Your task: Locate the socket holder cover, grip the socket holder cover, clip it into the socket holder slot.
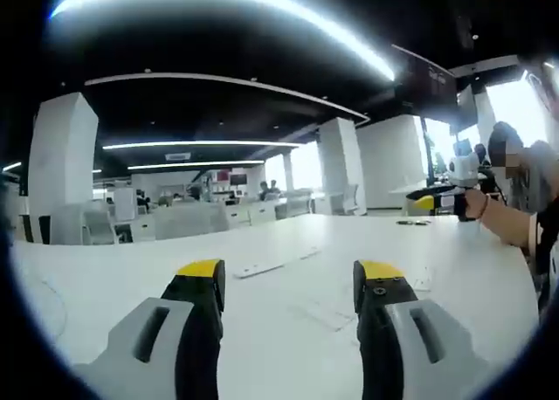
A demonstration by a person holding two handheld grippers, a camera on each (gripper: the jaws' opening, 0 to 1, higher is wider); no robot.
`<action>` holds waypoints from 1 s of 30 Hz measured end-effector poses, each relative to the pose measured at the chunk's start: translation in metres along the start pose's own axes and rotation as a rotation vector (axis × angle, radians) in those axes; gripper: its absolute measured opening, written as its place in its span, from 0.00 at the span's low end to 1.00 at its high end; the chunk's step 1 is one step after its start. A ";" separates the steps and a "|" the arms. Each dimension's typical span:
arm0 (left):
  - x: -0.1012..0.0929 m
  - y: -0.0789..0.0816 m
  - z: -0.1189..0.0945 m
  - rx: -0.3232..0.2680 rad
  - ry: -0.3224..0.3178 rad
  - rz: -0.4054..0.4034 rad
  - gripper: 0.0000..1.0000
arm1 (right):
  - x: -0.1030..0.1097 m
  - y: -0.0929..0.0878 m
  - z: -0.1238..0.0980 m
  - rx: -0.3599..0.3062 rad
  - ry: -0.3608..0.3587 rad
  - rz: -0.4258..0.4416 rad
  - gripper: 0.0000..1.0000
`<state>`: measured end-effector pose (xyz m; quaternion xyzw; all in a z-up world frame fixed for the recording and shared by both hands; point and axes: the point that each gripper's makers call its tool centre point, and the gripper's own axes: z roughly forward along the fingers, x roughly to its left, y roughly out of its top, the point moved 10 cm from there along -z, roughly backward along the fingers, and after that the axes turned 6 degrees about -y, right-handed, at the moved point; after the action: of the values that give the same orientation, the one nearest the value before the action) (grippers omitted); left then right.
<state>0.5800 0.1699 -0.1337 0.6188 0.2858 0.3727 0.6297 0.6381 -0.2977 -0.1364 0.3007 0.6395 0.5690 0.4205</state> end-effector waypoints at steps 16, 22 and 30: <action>-0.001 0.002 0.000 -0.014 -0.007 0.002 0.61 | 0.000 -0.005 0.004 0.009 -0.029 -0.003 0.45; -0.005 -0.001 0.002 -0.001 -0.022 -0.003 0.61 | 0.000 -0.008 0.007 0.000 -0.034 -0.017 0.45; 0.000 0.002 -0.001 -0.008 -0.006 0.008 0.61 | 0.004 -0.003 0.006 -0.027 -0.024 -0.016 0.47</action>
<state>0.5787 0.1703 -0.1324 0.6187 0.2800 0.3744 0.6314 0.6420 -0.2921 -0.1397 0.2967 0.6292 0.5706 0.4364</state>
